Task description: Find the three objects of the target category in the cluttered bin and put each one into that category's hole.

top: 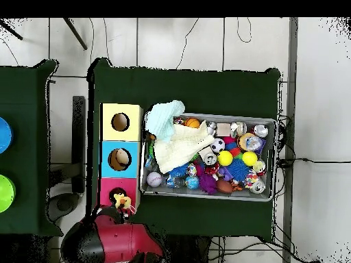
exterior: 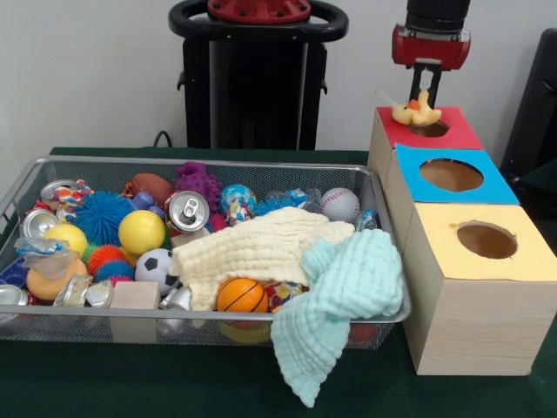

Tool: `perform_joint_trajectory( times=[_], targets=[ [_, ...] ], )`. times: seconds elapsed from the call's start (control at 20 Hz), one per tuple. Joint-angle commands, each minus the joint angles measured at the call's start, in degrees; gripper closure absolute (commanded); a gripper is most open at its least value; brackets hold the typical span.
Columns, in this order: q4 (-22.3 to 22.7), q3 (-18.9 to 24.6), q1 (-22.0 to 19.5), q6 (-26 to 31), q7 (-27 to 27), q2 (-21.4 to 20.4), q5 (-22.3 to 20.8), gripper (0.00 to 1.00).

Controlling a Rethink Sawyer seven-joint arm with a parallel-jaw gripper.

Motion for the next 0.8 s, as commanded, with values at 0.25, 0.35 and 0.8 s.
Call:
perform_joint_trajectory(
  times=[0.25,0.35,0.8],
  targets=[
    [-3.5,2.6,1.7,-3.3,14.1,4.9,7.2,1.0],
    [-3.2,2.7,2.0,-3.0,13.9,4.5,8.0,1.0],
    [-4.4,1.3,4.3,0.0,13.4,2.8,11.2,1.0]
  ],
)
